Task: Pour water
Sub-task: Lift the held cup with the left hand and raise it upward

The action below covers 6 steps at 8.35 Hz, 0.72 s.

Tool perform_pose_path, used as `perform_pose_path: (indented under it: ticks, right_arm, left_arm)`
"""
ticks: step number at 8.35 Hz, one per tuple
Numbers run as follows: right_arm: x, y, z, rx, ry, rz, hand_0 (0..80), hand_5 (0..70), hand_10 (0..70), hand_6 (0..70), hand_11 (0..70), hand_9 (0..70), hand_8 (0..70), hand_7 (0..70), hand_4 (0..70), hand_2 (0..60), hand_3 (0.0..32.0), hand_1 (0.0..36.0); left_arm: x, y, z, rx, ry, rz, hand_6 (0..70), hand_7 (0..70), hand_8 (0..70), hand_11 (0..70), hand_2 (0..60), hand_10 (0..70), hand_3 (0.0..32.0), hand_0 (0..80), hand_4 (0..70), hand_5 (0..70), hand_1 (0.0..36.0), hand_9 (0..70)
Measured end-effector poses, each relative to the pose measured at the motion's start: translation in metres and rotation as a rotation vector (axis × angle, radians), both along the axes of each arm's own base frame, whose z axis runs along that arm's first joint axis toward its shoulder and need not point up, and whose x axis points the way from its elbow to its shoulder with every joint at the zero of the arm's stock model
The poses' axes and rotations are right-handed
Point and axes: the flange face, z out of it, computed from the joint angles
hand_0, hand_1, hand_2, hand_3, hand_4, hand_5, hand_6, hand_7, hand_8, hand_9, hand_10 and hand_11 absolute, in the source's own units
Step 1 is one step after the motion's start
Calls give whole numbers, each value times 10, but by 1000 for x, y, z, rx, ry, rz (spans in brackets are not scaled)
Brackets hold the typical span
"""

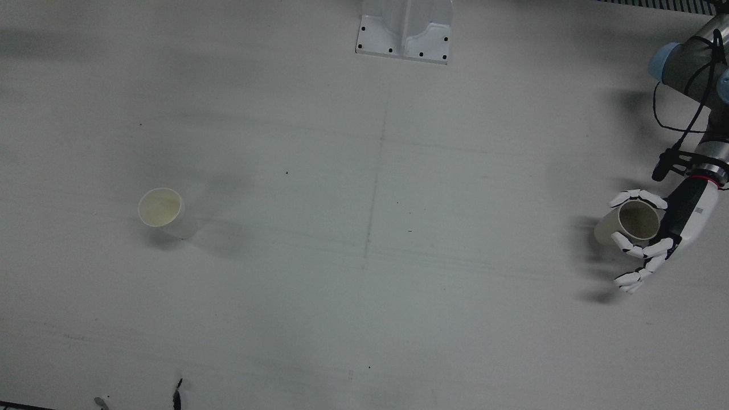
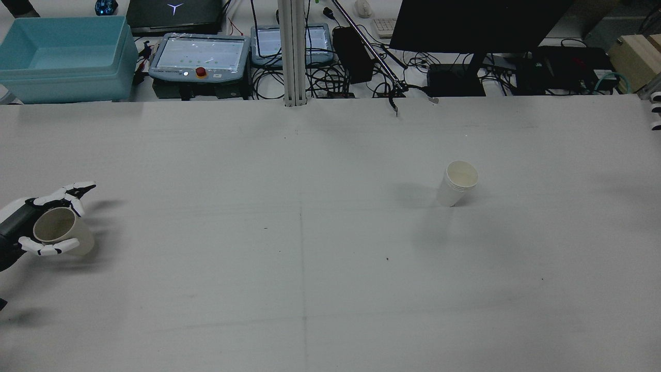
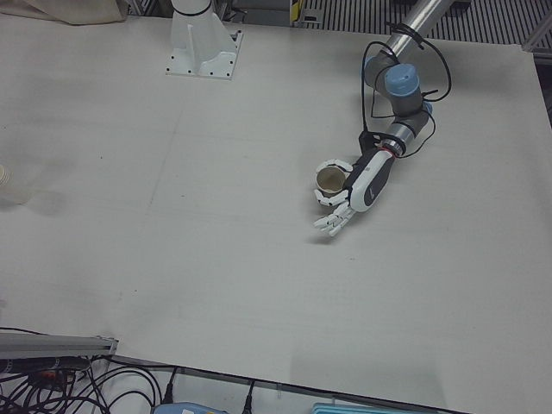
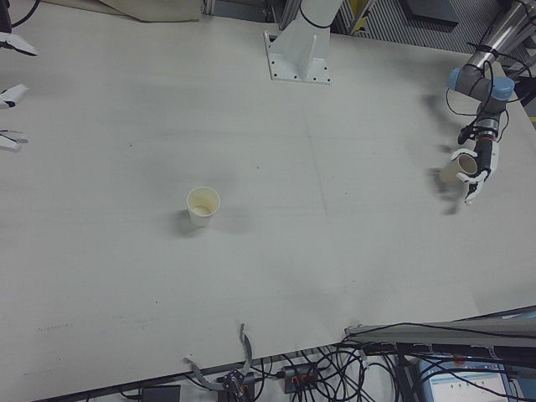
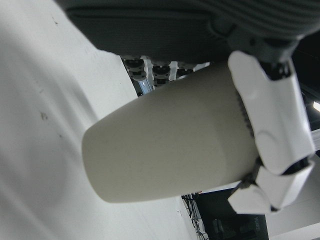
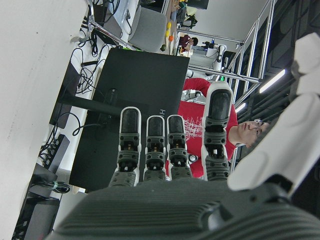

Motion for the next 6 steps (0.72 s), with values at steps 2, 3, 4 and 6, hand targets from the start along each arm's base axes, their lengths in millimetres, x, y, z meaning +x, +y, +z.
perform_pose_path:
  ticks: [2,3,4,6]
  right_arm:
    - [-8,-23,12,24,51,-6,413,244,0,83,0,0,6,35,238,200,0,100]
    - [-18,-43,37,41,102,-16,411,212,0,68,0,0,3,11,232,203,0,102]
    - [-27,-58,66,59,160,-19,409,178,0,46,0,0,0,0,210,202,0,104]
    - [-36,-73,97,107,272,-13,408,108,0,19,0,0,0,0,191,190,0,107]
  left_arm:
    - [10,-11,-24,-69,79,25,87,194,74,77,600,42,0,458,397,700,360,122]
    - [26,-23,-47,-106,127,39,89,195,76,77,600,42,0,457,397,700,360,125]
    - [42,-36,-75,-130,167,49,93,200,78,82,600,46,0,455,403,700,360,129]
    - [62,-51,-117,-149,220,64,90,193,81,85,600,48,0,447,396,700,360,133]
